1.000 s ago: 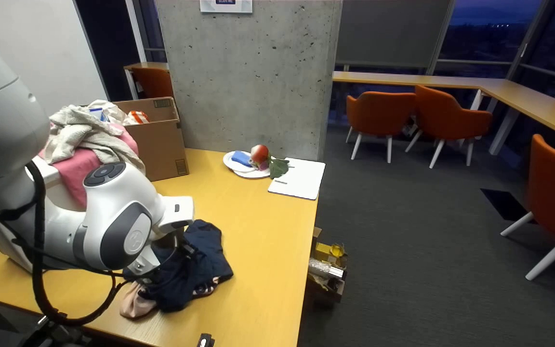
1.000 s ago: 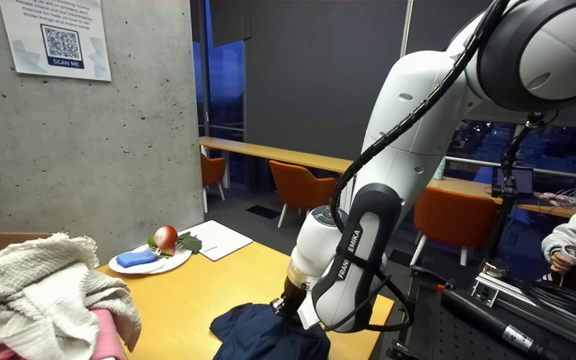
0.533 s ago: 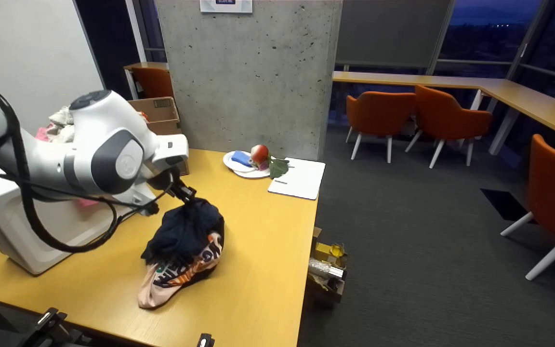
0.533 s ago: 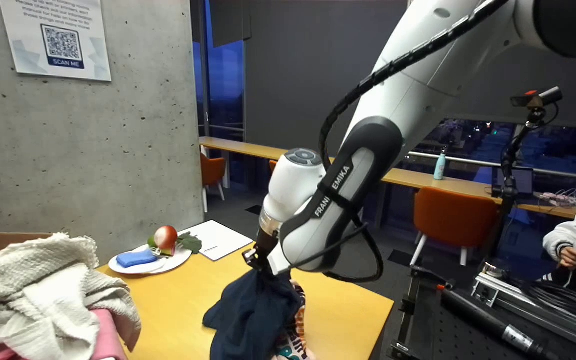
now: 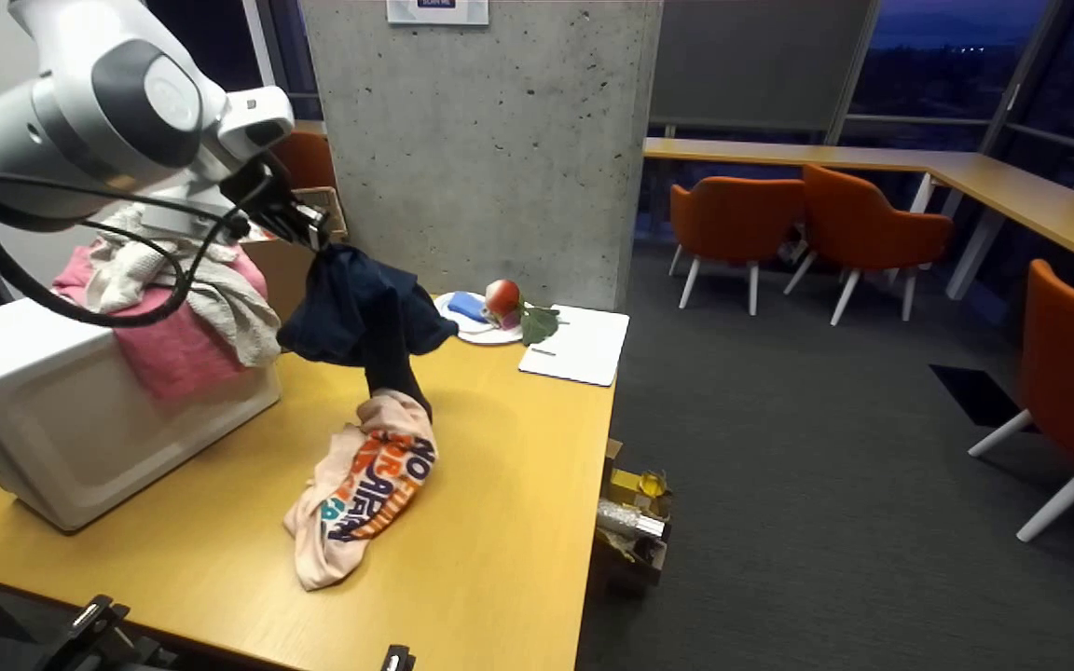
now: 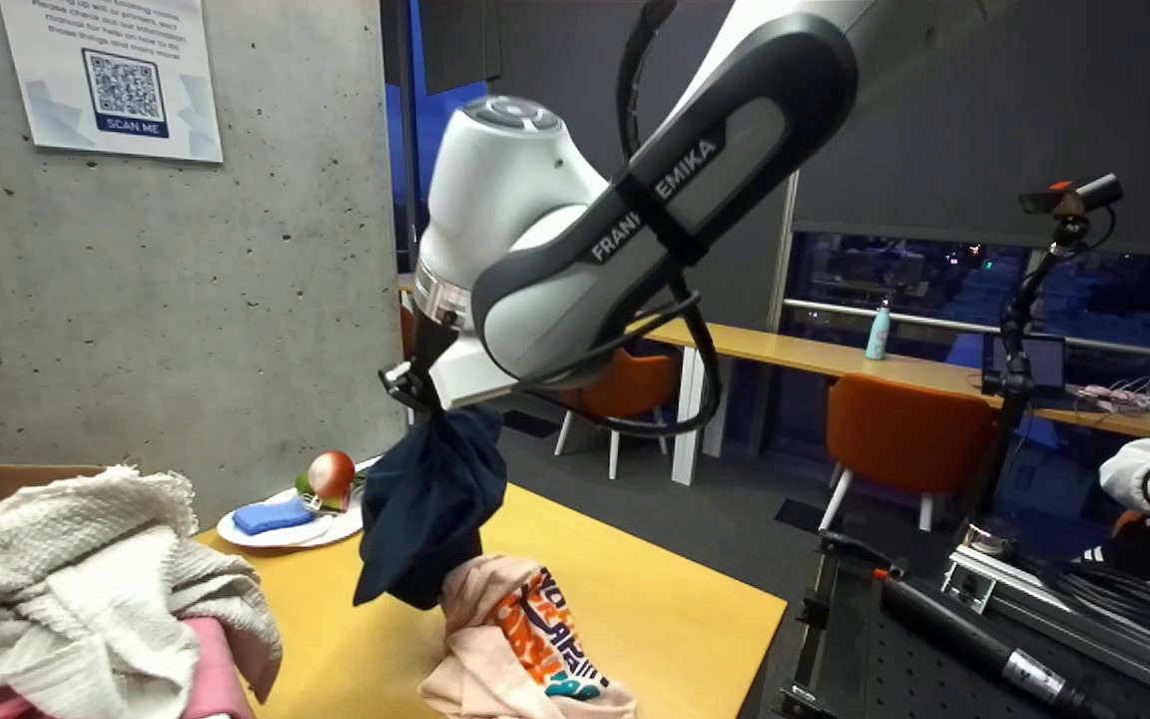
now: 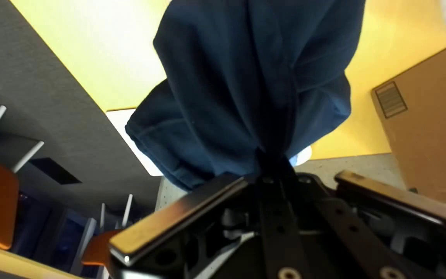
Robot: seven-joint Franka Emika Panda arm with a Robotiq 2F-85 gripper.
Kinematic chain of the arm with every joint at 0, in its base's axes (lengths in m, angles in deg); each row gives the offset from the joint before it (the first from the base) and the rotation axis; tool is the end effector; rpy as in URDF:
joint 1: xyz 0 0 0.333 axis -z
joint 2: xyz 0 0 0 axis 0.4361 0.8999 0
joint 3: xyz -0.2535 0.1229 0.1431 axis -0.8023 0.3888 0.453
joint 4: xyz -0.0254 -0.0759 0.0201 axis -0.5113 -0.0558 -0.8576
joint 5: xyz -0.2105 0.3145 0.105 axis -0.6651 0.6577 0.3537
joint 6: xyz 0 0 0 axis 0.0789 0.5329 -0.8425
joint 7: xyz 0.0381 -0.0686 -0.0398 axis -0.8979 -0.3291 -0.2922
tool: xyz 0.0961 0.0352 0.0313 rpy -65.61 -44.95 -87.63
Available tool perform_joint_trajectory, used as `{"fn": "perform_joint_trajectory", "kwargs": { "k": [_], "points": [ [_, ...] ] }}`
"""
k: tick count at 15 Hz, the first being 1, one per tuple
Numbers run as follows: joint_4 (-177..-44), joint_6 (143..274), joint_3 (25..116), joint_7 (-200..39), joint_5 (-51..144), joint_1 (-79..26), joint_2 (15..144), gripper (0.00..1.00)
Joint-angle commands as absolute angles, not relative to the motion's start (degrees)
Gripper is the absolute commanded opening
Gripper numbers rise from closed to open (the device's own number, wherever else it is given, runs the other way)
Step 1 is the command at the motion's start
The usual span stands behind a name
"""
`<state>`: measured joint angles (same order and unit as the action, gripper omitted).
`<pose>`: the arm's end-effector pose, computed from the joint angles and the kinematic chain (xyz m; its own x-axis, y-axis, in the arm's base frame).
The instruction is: Move the clothes to the box
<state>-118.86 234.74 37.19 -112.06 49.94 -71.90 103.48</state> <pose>0.6806 0.1755 0.2828 0.8078 -0.1977 0.5553 -0.2806 -0.9575 0.0672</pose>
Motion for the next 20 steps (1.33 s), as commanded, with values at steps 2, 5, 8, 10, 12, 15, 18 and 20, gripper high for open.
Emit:
{"fn": "perform_joint_trajectory", "kwargs": {
  "k": [2, 5, 8, 10, 12, 15, 18, 20],
  "points": [
    [-111.28, 225.07, 36.76, -118.56, 39.96, -75.65, 98.98, 0.01],
    [-104.94, 219.66, 40.89, -121.13, 34.82, -75.23, 98.17, 0.01],
    [-97.31, 215.42, 47.38, -122.65, 31.84, -72.63, 100.46, 0.01],
    [-93.03, 213.24, 51.76, -122.77, 30.69, -70.92, 102.09, 0.01],
    [-89.96, 212.16, 55.8, -122.25, 30.42, -69.67, 103.8, 0.01],
    [-87.05, 213.21, 57.28, -120.19, 33.54, -69.82, 107.51, 0.01],
    [-83.36, 214.64, 60.21, -117.88, 35.85, -68.0, 111.23, 0.01],
    [-80.56, 215.16, 62.29, -116.11, 37.62, -67.0, 113.36, 0.01]
  ]
}}
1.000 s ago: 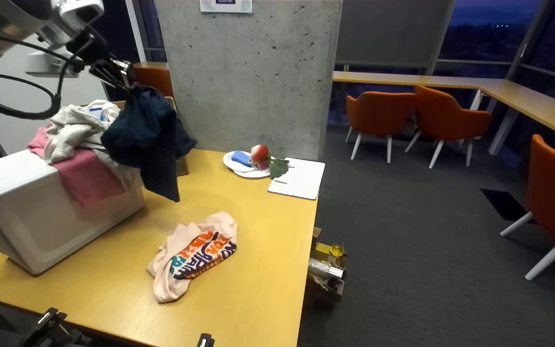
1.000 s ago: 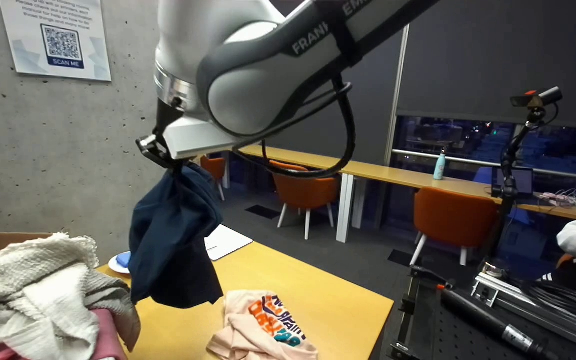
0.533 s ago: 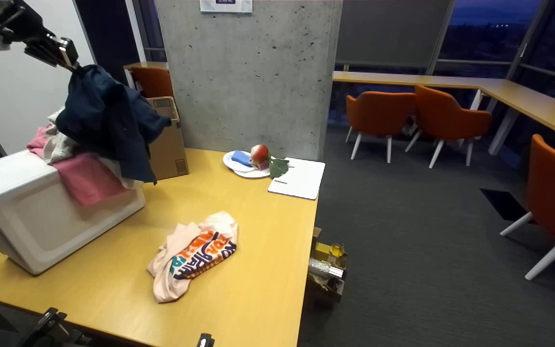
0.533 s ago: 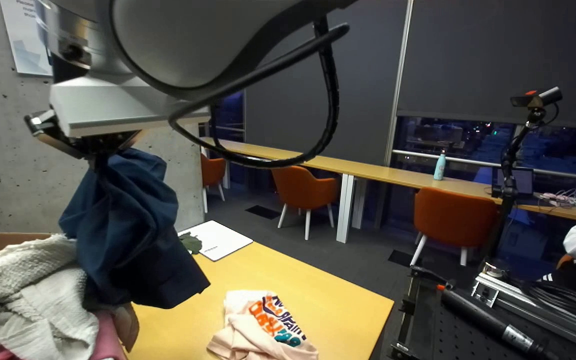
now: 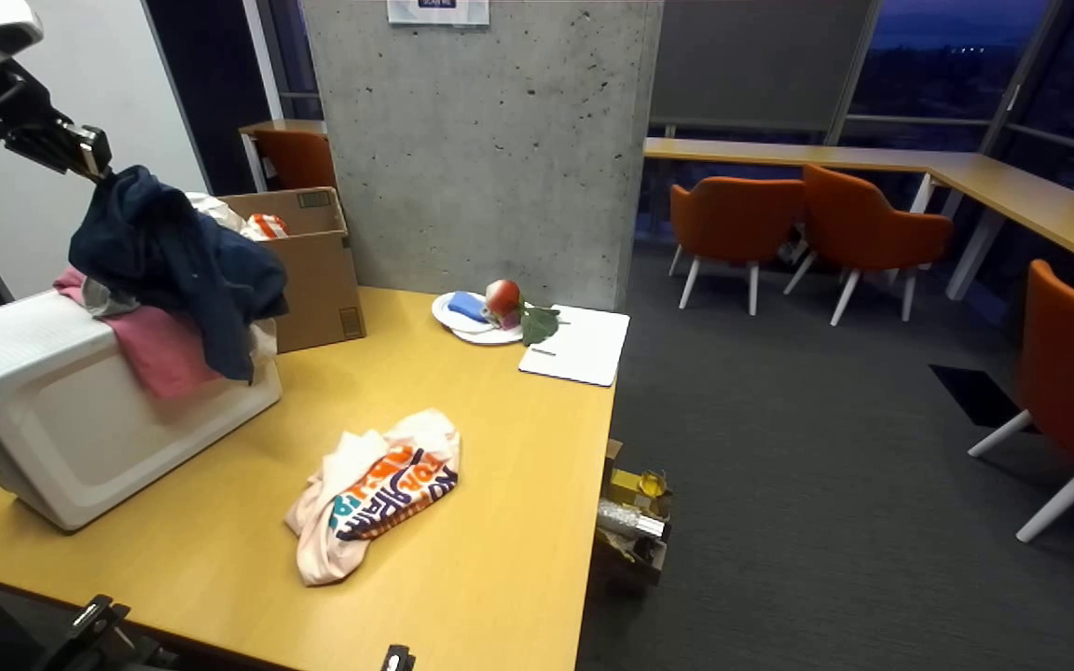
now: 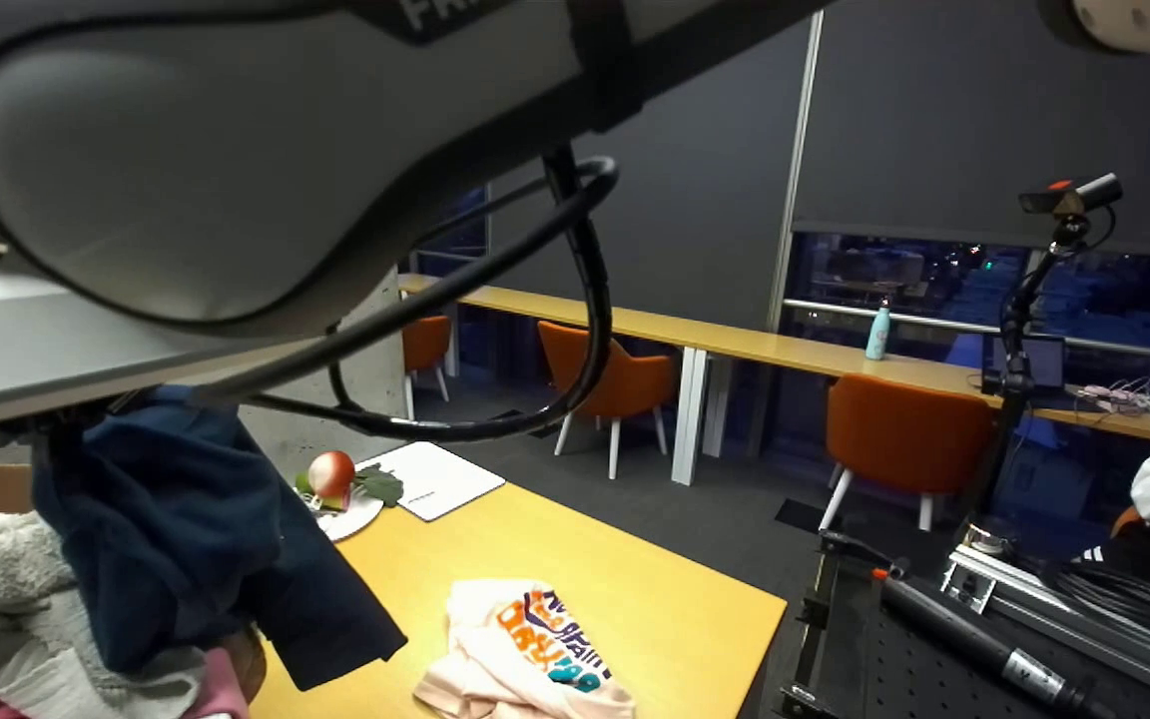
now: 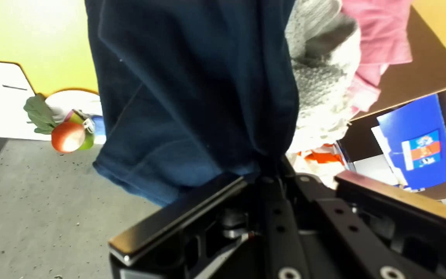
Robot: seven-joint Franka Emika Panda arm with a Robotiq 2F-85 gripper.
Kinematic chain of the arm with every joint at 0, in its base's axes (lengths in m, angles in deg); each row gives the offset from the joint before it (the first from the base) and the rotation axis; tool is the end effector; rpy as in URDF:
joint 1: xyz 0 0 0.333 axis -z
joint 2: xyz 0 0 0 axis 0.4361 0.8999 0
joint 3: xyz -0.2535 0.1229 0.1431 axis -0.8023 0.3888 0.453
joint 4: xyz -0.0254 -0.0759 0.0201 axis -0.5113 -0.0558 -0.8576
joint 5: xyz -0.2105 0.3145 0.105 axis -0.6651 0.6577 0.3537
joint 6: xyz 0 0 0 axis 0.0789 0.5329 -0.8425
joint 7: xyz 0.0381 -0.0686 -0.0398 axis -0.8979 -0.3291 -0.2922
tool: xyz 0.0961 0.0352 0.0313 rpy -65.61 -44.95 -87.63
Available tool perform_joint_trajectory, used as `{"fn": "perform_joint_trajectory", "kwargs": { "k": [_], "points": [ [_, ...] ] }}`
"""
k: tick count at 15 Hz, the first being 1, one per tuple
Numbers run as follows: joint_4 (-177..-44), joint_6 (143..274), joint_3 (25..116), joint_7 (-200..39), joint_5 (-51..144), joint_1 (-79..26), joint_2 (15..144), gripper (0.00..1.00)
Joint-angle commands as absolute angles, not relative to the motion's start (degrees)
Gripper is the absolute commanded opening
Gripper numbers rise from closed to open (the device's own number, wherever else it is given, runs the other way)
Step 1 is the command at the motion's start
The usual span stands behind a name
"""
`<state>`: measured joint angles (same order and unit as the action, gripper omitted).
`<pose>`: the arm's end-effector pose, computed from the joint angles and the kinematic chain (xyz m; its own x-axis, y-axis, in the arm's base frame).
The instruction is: Move the clothes to the box
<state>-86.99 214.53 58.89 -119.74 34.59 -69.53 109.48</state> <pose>0.6627 0.4366 0.3578 0.8293 0.0254 0.5582 0.0076 -0.9994 0.0342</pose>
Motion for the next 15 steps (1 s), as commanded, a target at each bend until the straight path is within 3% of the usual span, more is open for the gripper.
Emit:
{"fn": "perform_joint_trajectory", "kwargs": {
  "k": [1, 13, 14, 15],
  "points": [
    [-78.63, 214.96, 62.94, -115.43, 38.1, -66.99, 114.36, 0.01],
    [-62.92, 211.69, 70.45, -111.07, 39.17, -65.15, 126.57, 0.01],
    [-62.58, 211.47, 70.35, -110.84, 39.22, -65.08, 126.82, 0.06],
    [-62.28, 211.3, 70.23, -110.73, 39.24, -65.11, 126.72, 0.29]
  ]
}}
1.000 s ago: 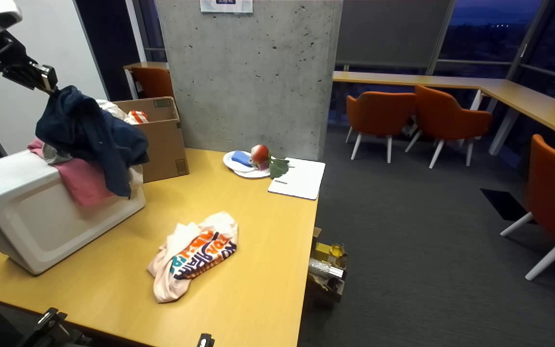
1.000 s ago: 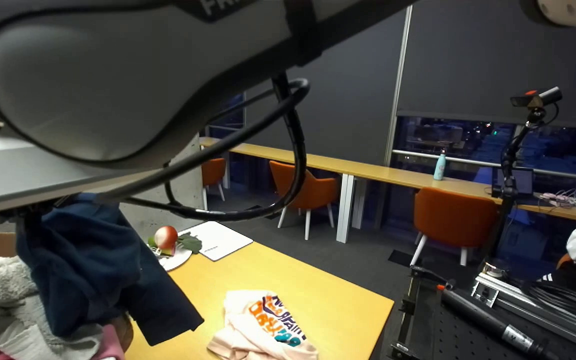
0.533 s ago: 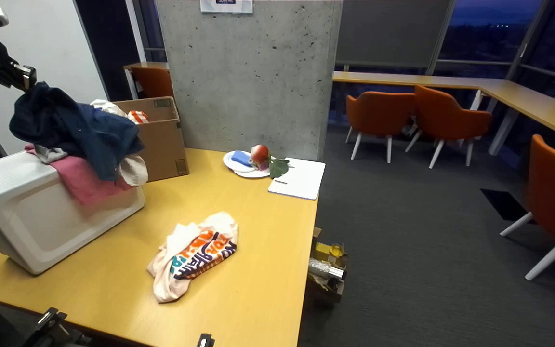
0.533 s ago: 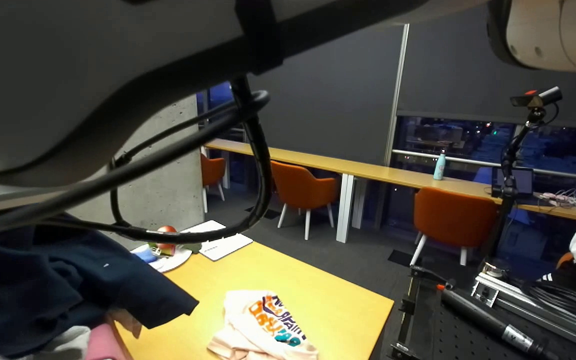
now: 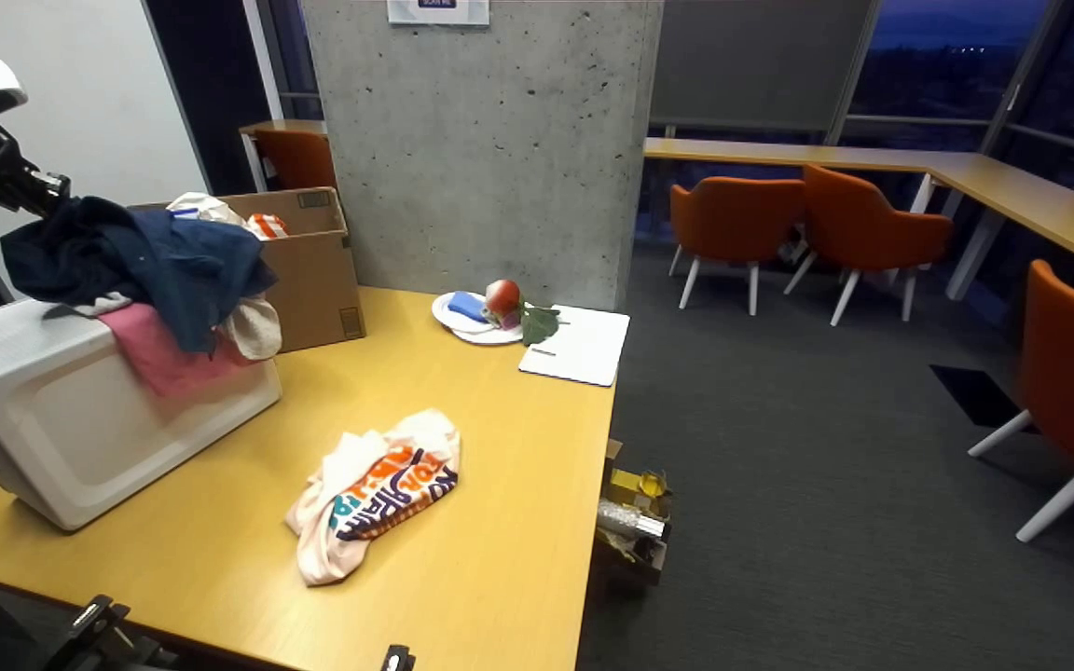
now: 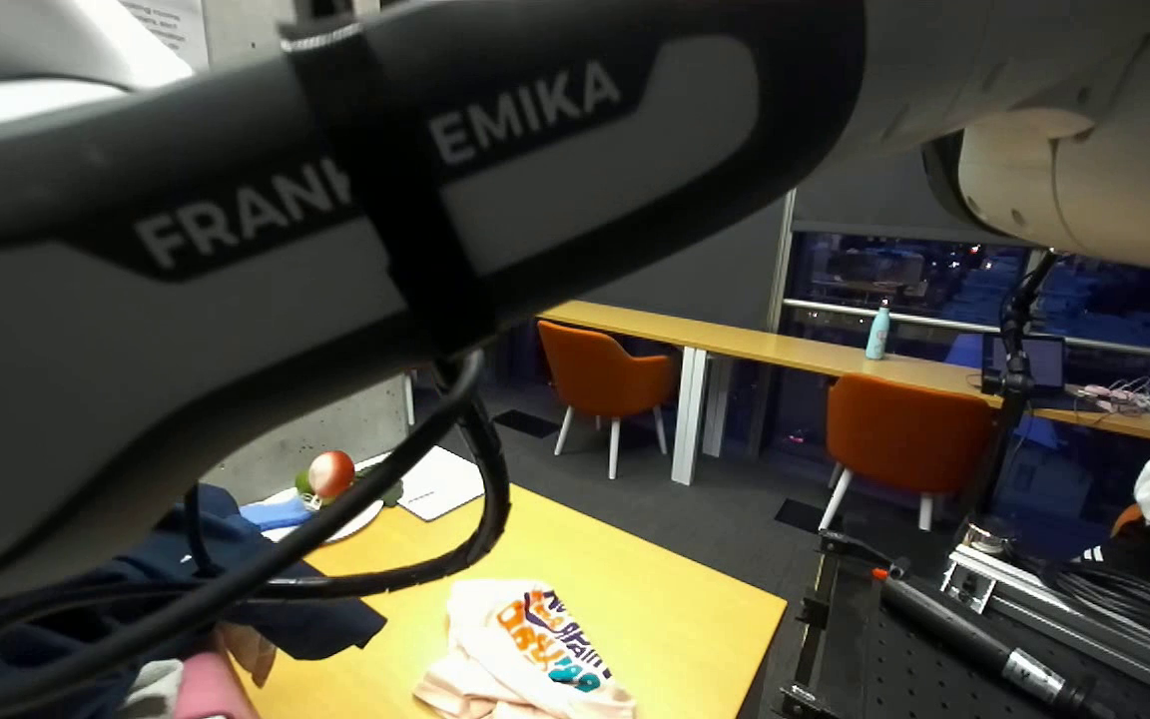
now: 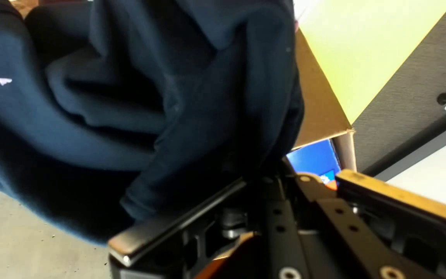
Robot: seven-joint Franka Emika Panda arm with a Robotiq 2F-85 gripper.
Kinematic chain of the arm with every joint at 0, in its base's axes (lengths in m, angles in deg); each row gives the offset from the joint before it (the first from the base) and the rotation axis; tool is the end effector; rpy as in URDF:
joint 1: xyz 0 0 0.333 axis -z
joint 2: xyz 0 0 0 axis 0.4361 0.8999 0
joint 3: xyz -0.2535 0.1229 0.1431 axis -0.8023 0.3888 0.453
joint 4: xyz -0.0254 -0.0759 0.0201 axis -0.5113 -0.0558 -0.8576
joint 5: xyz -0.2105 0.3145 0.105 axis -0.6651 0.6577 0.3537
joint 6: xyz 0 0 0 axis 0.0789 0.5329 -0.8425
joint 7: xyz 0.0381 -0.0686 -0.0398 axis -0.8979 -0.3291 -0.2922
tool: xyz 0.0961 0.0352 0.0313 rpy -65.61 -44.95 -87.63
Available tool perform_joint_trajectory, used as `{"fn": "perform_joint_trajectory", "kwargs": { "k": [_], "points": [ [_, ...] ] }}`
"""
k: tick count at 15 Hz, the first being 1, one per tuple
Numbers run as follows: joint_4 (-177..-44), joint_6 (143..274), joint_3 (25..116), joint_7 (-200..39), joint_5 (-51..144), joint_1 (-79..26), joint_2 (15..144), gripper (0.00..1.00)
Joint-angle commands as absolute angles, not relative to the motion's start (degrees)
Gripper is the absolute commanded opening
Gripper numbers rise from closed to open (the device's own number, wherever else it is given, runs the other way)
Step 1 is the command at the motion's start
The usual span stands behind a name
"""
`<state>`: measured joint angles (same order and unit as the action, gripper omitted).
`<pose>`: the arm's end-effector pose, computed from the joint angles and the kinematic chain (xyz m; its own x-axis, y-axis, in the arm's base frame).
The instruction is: Move the clothes to the box
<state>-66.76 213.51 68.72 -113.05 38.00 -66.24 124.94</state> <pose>0.6616 0.5100 0.3044 0.8421 0.1075 0.5285 0.1687 -0.9833 -0.0688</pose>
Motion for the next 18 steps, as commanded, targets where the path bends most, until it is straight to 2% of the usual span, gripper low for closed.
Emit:
{"fn": "perform_joint_trajectory", "kwargs": {
  "k": [1, 2, 4, 11, 12, 18],
  "points": [
    [-62.06, 211.15, 69.91, -110.81, 39.08, -65.21, 126.48, 0.31],
    [-61.88, 211.16, 69.59, -110.85, 38.82, -65.28, 126.03, 0.33],
    [-61.6, 211.11, 69.33, -110.95, 38.73, -65.18, 124.46, 0.45],
    [-64.47, 210.36, 67.98, -112.05, 38.25, -63.05, 117.43, 0.96],
    [-66.21, 209.44, 67.56, -112.51, 38.01, -62.88, 115.73, 1.0],
    [-83.74, 208.47, 64.63, -114.58, 36.13, -62.89, 102.34, 1.0]
  ]
}}
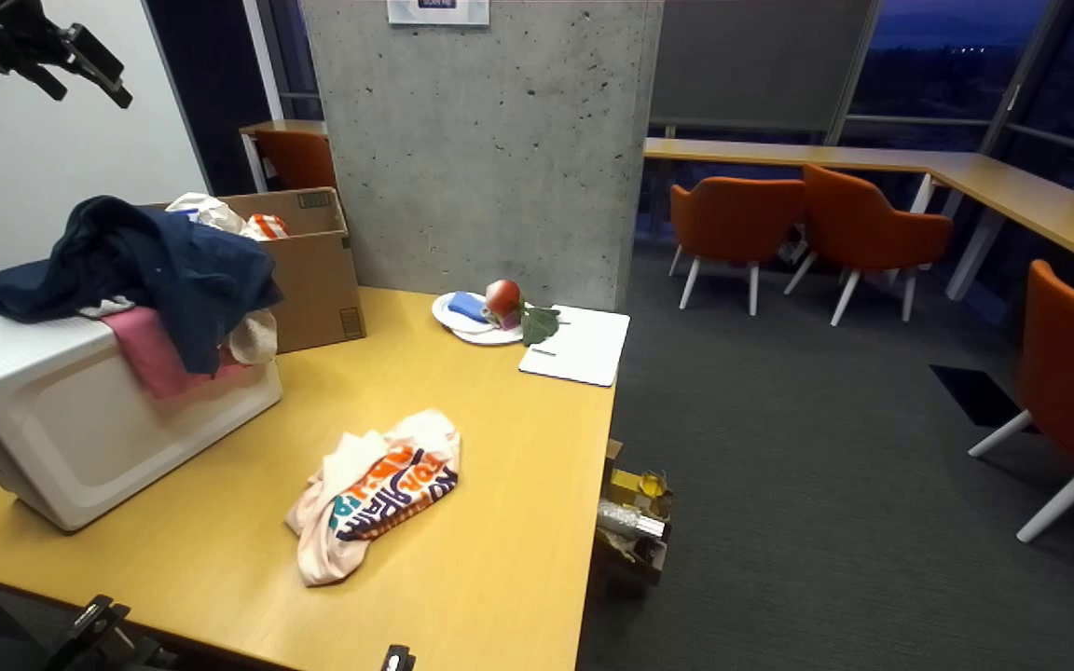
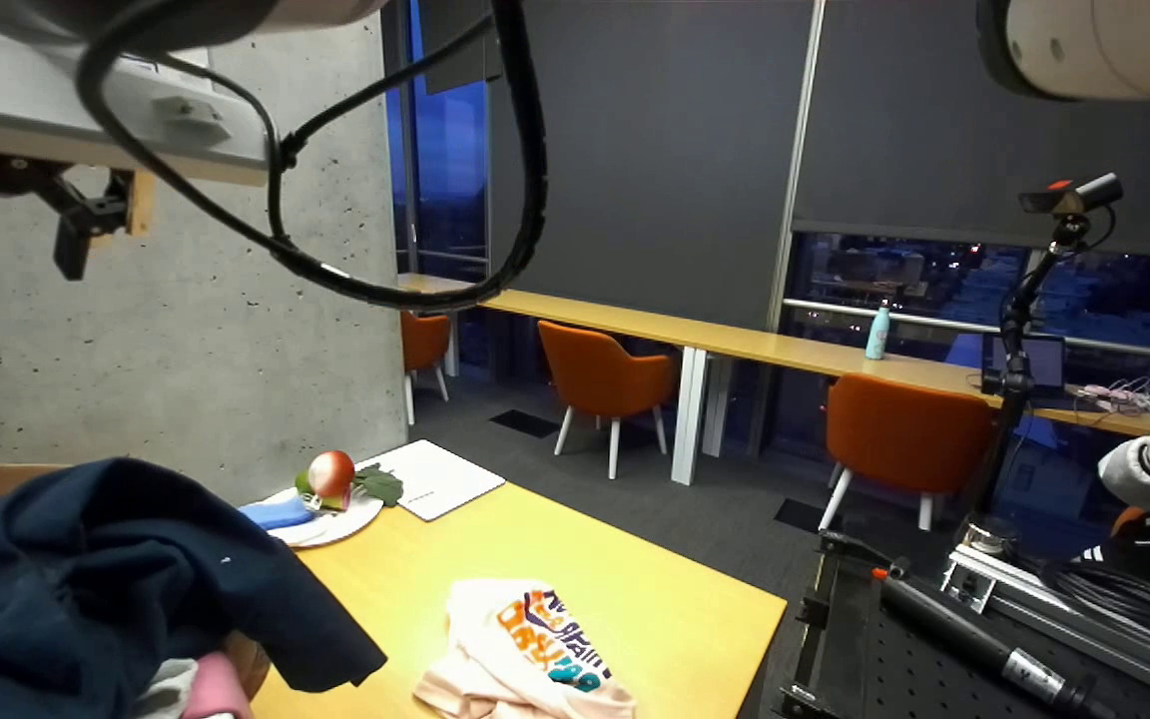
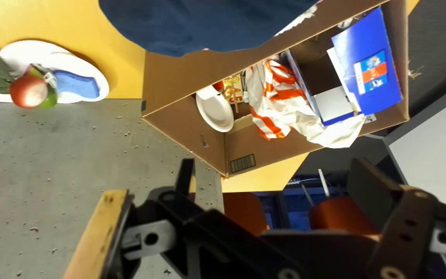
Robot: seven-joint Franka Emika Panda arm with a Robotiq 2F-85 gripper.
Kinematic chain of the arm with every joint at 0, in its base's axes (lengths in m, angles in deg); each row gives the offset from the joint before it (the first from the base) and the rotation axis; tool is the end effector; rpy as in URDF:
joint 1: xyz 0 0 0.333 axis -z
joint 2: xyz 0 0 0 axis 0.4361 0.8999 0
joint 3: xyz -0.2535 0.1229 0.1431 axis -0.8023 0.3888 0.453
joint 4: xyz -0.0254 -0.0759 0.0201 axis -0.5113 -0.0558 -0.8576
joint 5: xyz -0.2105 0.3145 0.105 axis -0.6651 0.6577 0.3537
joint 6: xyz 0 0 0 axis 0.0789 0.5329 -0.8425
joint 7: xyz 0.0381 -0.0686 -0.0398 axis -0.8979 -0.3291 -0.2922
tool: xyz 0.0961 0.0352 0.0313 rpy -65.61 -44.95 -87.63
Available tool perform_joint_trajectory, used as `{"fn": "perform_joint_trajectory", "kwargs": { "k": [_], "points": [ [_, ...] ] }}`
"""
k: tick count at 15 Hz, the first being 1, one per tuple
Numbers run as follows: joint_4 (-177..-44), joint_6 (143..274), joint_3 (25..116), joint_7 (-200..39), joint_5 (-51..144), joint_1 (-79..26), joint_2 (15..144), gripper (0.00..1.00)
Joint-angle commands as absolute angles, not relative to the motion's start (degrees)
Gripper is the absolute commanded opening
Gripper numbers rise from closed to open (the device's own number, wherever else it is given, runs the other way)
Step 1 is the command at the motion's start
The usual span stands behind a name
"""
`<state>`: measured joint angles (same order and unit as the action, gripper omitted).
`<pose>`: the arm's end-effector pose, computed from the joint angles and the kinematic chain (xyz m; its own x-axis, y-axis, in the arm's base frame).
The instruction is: Move the clothes to the box
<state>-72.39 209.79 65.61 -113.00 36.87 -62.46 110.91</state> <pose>0.6939 0.4267 0.4498 0.7918 0.0049 0.6107 0.0566 -0.9963 -0.0653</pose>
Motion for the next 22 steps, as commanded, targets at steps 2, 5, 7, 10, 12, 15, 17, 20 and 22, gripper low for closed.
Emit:
{"fn": "perform_joint_trajectory", "kwargs": {
  "k": [2, 5, 7, 10, 12, 15, 17, 20, 22],
  "points": [
    [-89.22, 206.57, 64.17, -115.58, 36.92, -62.3, 98.86, 1.0],
    [-98.23, 204.18, 63.54, -117.42, 37.51, -61.56, 93.84, 1.0],
    [-104.46, 204.0, 63.44, -118.45, 38.36, -60.82, 90.82, 1.0],
    [-113.83, 204.73, 67.28, -120.3, 37.79, -56.6, 86.88, 1.0],
    [-120.38, 205.97, 68.84, -121.53, 38.14, -54.26, 84.82, 1.0],
    [-130.28, 209.26, 70.9, -123.09, 37.92, -50.33, 82.6, 1.0],
    [-137.22, 215.76, 71.07, -124.37, 37.83, -47.84, 82.72, 1.0],
    [-144.8, 229.1, 70.3, -123.73, 38.2, -44.37, 86.9, 1.0],
    [-145.92, 237.57, 69.22, -122.38, 38.19, -43.14, 93.03, 1.0]
  ]
}}
